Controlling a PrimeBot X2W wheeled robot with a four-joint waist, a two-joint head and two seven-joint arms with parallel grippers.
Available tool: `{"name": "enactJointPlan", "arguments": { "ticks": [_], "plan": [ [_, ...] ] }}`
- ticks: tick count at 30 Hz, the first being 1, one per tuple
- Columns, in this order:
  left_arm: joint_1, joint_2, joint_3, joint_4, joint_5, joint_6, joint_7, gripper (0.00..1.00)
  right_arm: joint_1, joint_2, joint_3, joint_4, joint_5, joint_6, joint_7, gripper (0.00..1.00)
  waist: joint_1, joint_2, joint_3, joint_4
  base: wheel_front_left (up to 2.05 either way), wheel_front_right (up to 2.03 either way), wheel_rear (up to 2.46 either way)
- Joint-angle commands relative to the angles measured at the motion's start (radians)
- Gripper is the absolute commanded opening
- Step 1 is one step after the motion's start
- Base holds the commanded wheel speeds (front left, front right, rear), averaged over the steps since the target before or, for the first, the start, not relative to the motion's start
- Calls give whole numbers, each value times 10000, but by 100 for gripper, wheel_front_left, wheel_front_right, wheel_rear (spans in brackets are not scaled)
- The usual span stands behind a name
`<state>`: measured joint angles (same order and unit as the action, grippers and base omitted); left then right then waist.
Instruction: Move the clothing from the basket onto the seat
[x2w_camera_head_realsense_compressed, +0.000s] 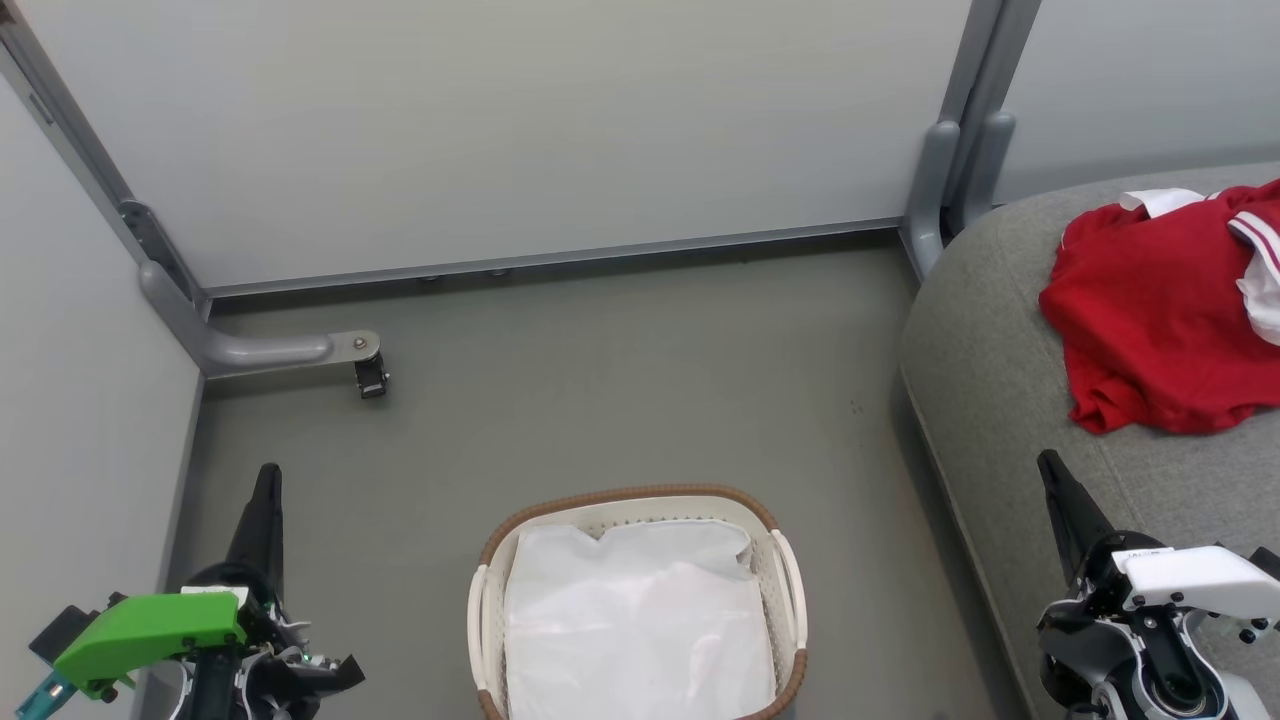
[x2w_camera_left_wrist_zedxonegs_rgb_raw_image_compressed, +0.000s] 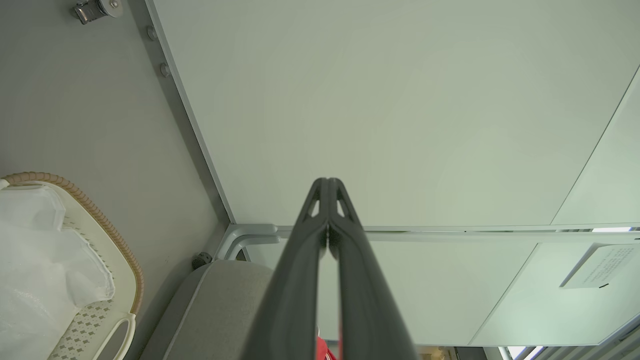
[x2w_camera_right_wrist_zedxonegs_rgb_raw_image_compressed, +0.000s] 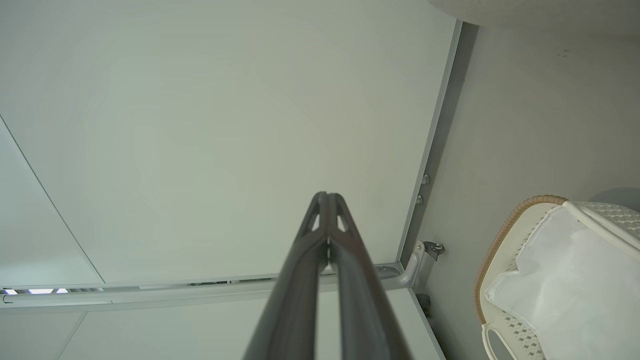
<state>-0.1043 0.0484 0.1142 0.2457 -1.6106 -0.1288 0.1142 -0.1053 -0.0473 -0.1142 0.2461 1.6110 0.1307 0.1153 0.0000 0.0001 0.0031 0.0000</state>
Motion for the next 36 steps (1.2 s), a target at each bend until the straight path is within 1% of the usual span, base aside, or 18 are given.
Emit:
{"name": "enactJointPlan", "arguments": {
  "ticks": [1, 36],
  "plan": [
    [-103, 33, 20, -18, -43, -47, 32, 0, -62, -56, -14, -40, 39, 0, 10, 0, 0, -1, 0, 0, 0, 0, 0],
    [-102, 33, 18, -18, -41, -48, 31, 0, -61, -56, -13, -40, 39, 0, 9, 0, 0, -1, 0, 0, 0, 0, 0]
  ]
}}
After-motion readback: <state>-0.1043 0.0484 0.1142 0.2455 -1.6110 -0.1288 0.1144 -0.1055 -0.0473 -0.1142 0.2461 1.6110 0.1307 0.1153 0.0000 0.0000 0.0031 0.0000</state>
